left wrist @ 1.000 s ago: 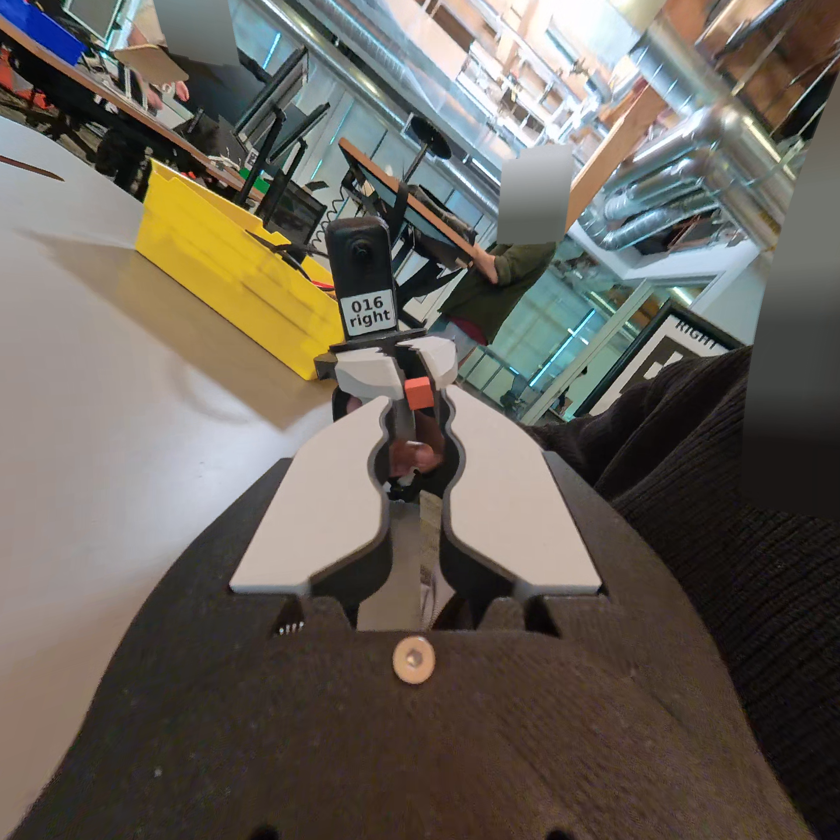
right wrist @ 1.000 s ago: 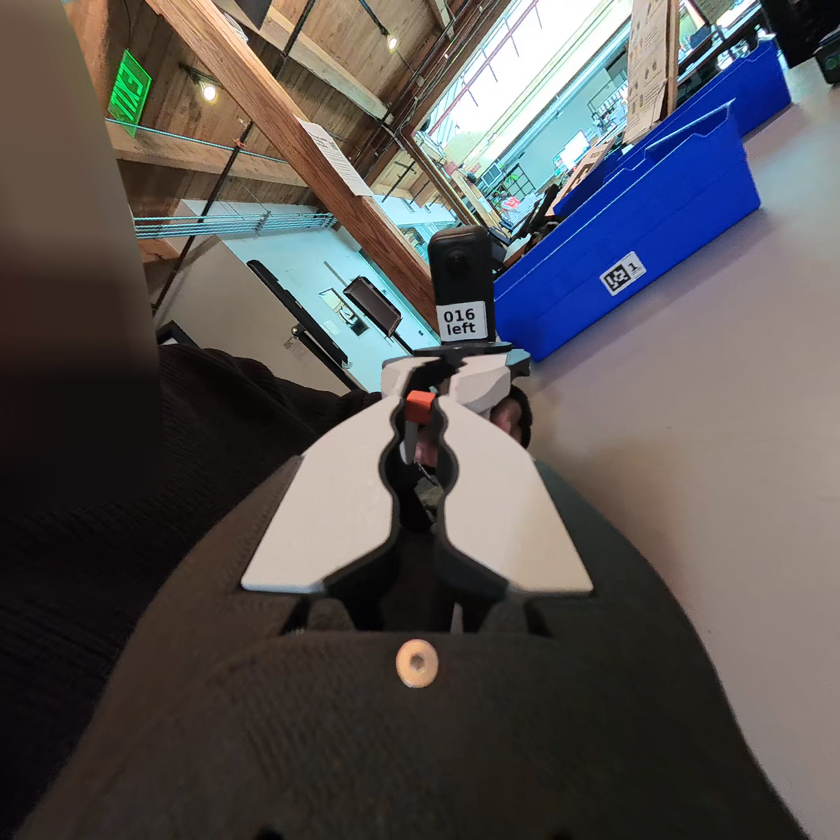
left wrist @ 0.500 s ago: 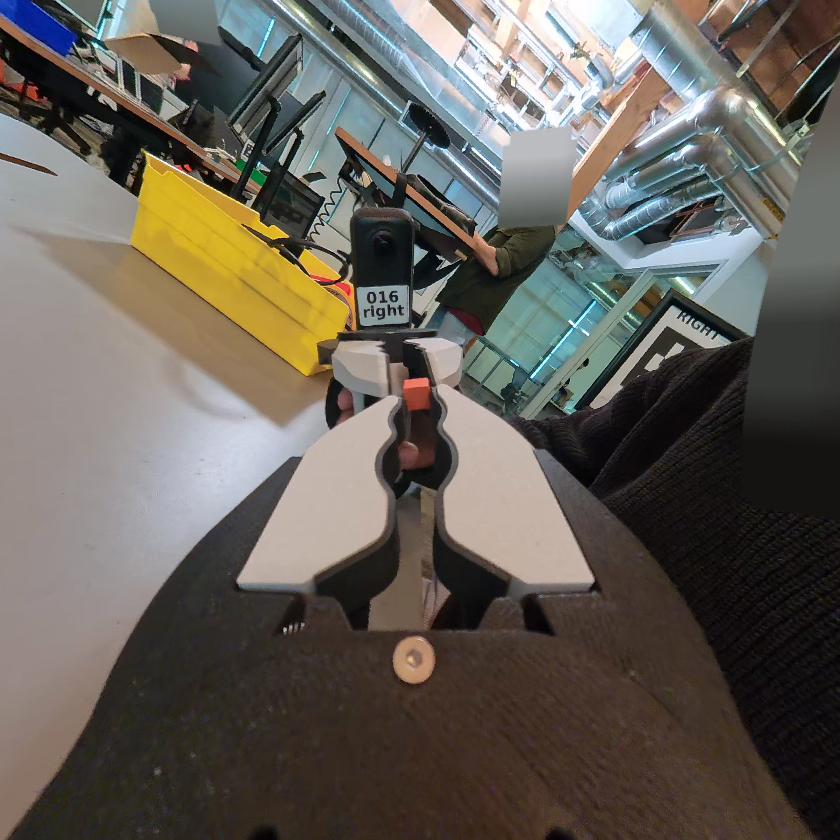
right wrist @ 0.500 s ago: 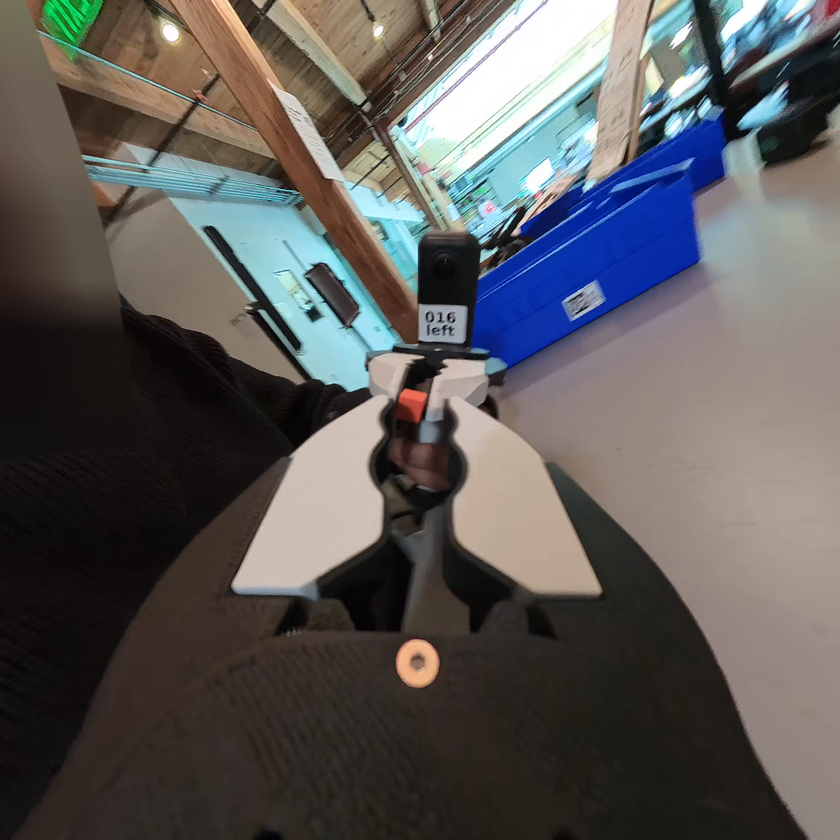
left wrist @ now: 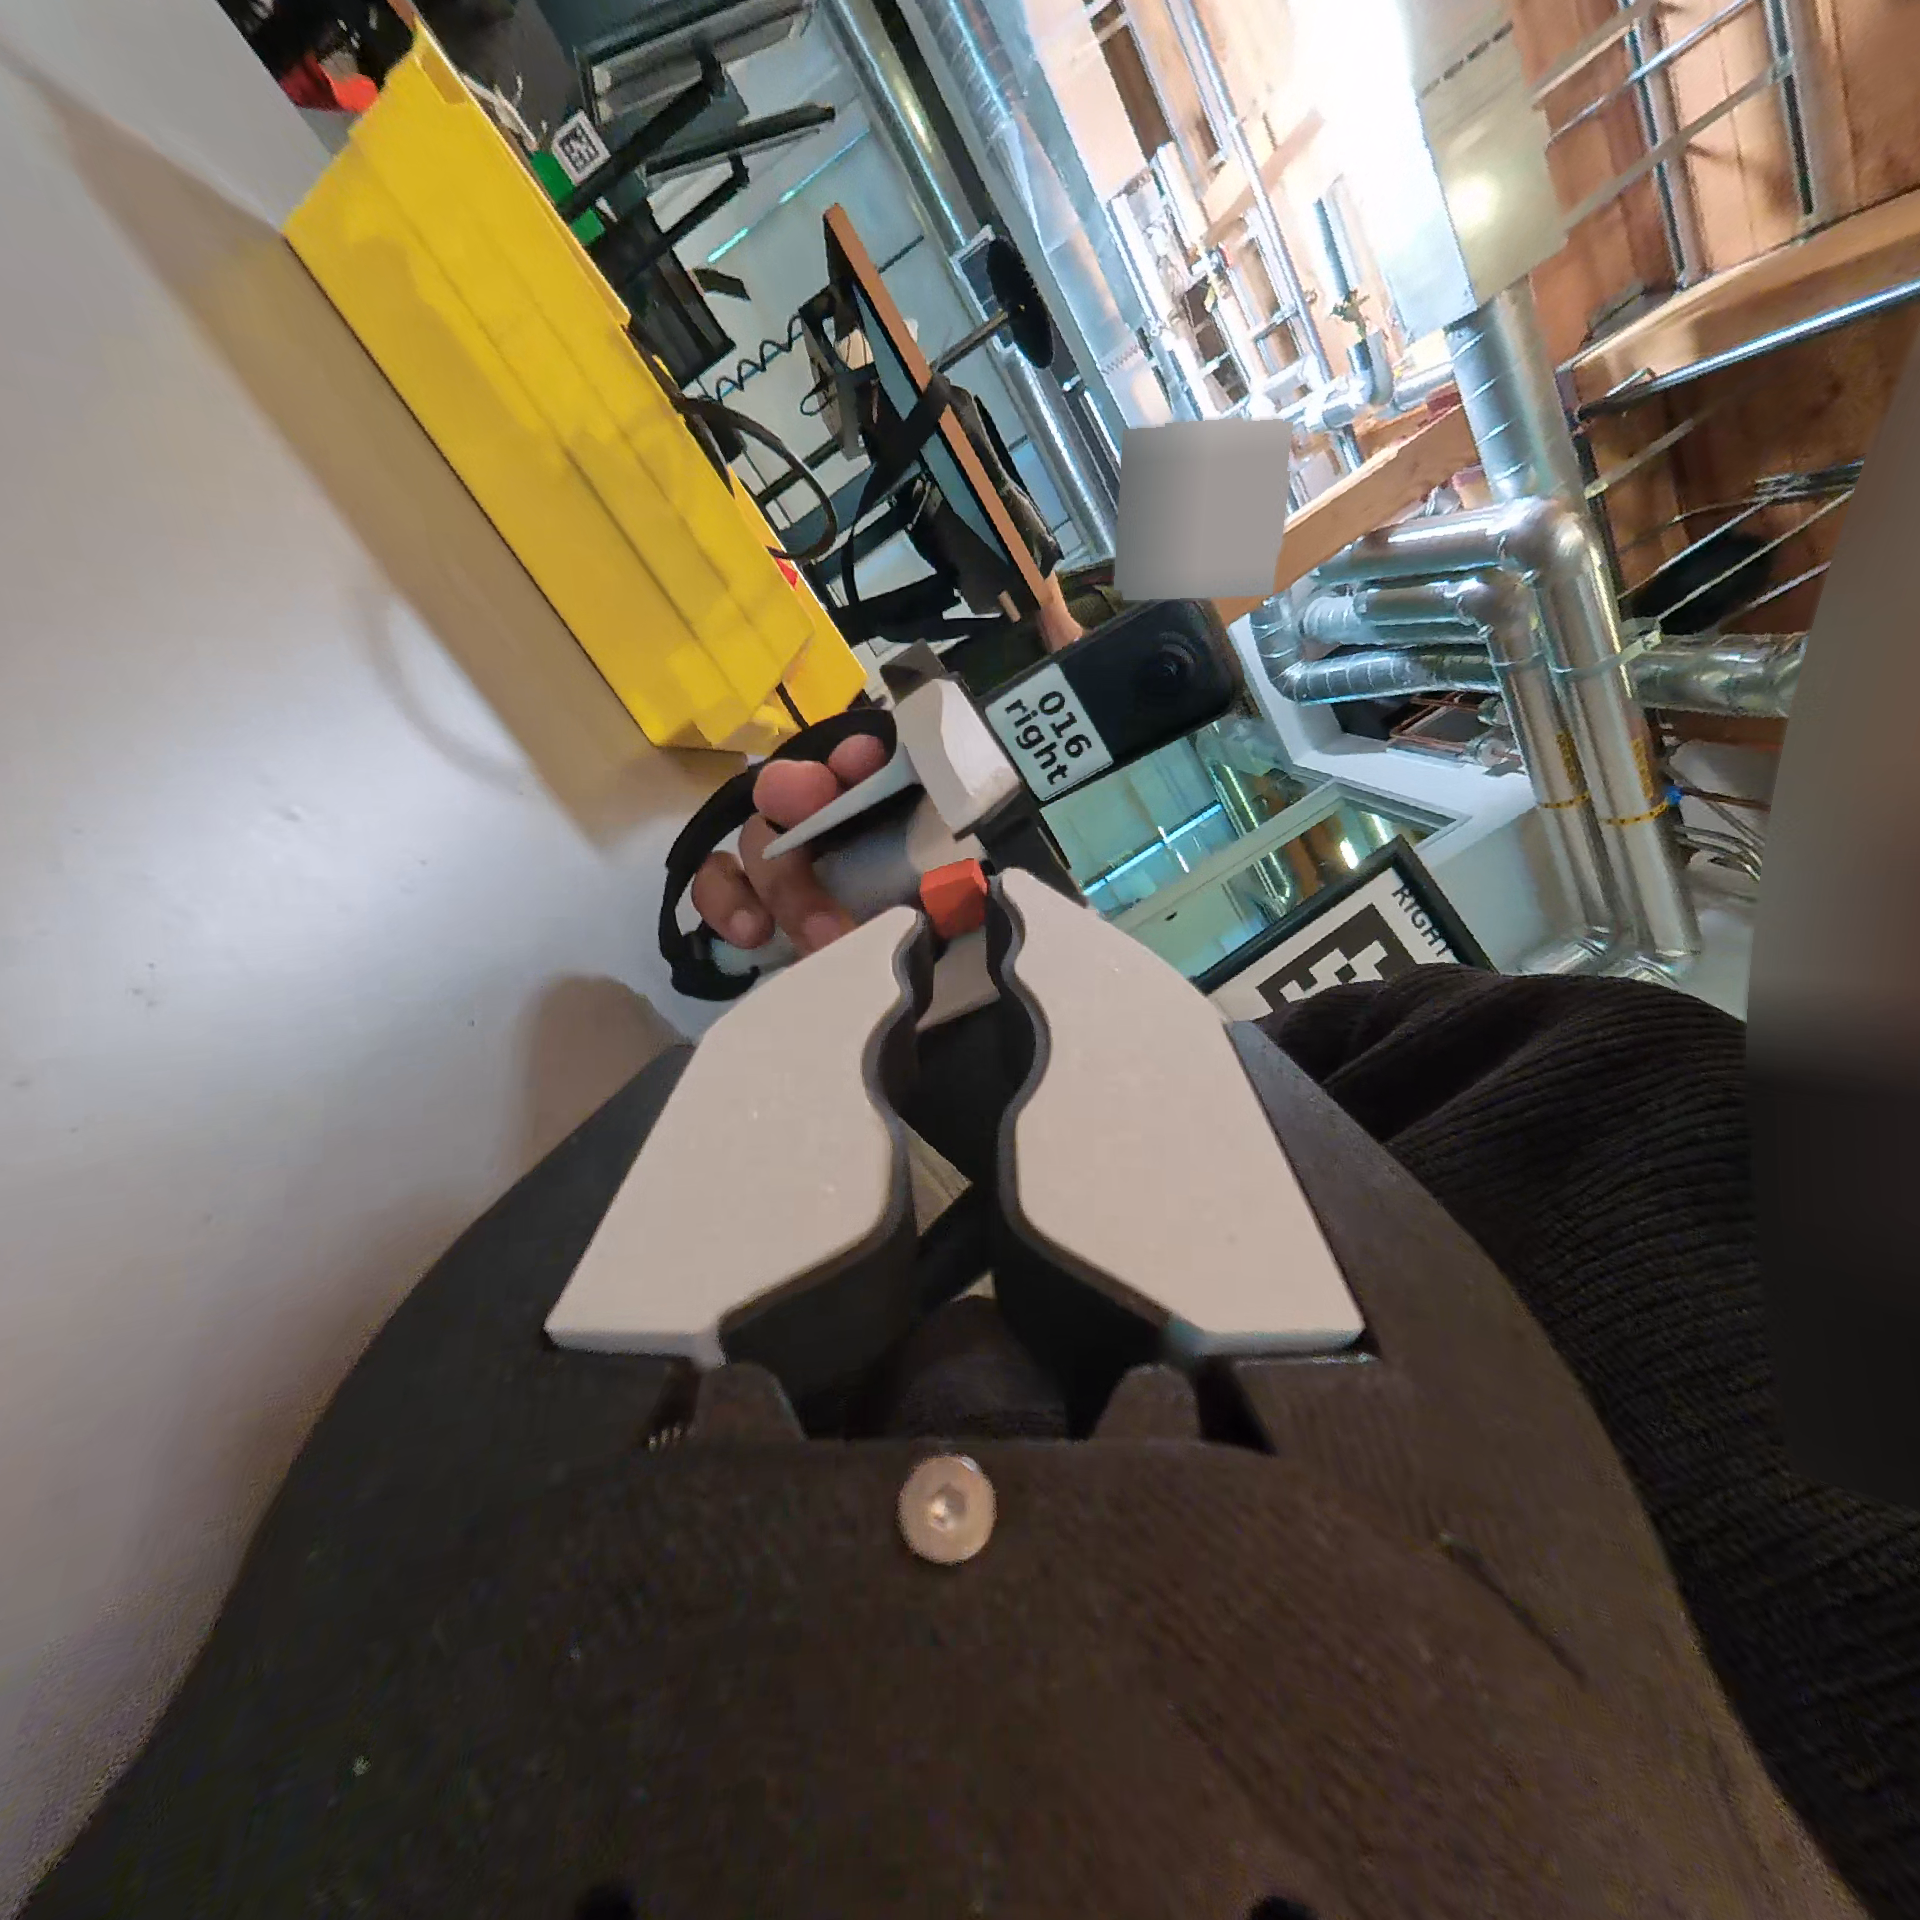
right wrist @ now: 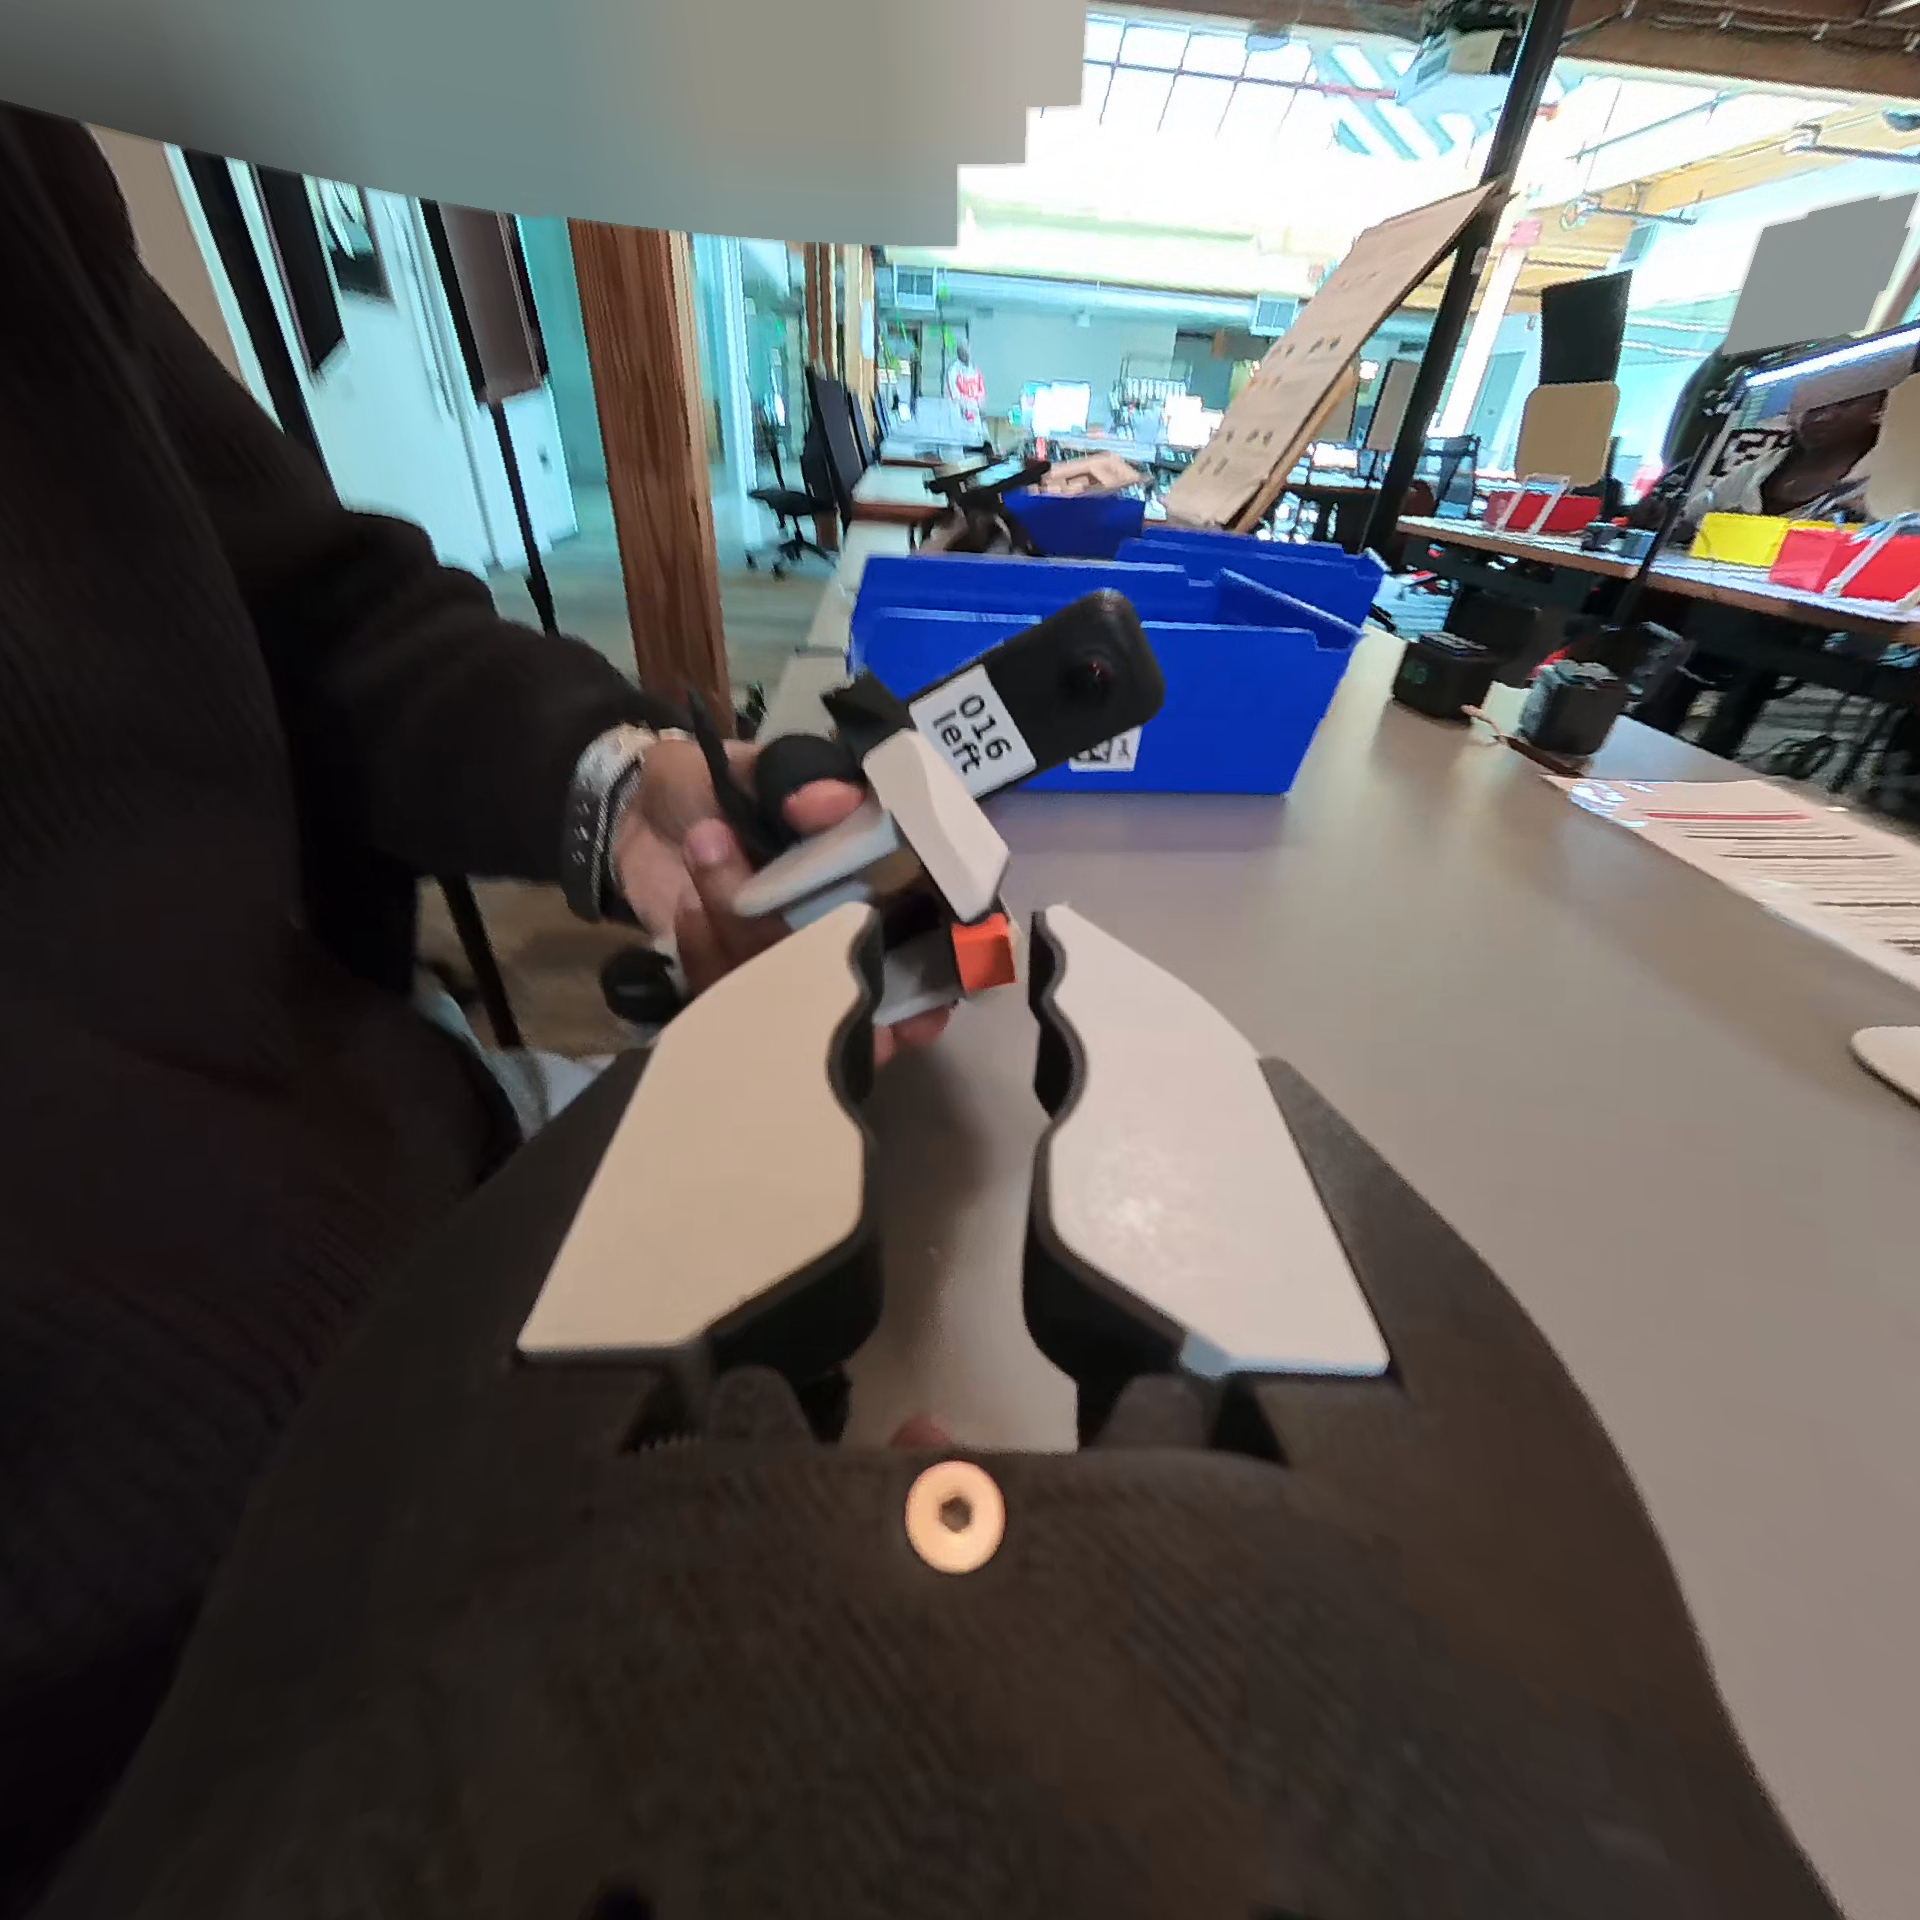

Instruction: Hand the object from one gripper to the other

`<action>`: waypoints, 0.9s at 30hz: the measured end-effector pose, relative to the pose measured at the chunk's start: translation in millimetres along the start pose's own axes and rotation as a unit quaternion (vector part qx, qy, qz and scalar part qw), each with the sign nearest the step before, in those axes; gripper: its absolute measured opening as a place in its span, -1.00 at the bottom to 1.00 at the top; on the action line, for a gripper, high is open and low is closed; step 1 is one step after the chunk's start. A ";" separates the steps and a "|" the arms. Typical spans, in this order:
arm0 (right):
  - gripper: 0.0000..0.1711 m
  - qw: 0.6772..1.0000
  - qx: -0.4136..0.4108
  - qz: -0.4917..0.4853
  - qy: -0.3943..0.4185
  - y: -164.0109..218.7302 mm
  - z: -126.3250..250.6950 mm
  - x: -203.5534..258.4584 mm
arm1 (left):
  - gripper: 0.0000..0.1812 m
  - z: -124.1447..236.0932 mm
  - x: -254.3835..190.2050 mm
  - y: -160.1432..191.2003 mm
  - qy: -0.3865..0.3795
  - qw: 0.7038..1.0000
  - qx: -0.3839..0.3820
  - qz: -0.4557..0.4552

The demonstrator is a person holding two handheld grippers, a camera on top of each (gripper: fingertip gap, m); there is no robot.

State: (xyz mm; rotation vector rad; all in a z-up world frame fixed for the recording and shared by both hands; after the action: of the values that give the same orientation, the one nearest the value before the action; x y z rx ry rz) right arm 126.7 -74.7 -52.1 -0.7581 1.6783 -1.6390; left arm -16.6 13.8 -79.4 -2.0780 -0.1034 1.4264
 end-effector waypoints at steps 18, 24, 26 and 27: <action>-0.88 0.999 0.001 0.033 0.010 -3.7 1.3 3.5 | -0.87 -4.9 -4.3 2.7 0.040 0.999 0.001 0.001; -0.88 0.999 -0.028 0.021 -0.001 -6.7 2.5 5.2 | -0.87 -6.2 -4.6 4.0 0.087 0.996 -0.007 0.035; -0.88 0.999 -0.051 0.013 -0.007 -8.7 3.5 5.9 | -0.87 -6.8 -4.4 4.7 0.114 0.992 -0.015 0.059; -0.88 0.998 -0.064 0.006 -0.011 -9.8 4.1 6.1 | -0.87 -7.0 -4.3 5.1 0.127 0.989 -0.020 0.071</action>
State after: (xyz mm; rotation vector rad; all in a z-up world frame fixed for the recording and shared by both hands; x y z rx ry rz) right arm 125.8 -82.5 -42.6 -0.8221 1.7824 -1.5214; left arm -13.7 5.0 -76.8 -2.3213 0.1230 1.2350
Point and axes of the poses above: each gripper's, where its closed fingertips meet, z back along the fingers, y out of its underside, x = y × z across the jaws, the point moved 9 cm from there along z, back along the fingers, and after that the axes turned 3 degrees about y, right-handed, at the moved point
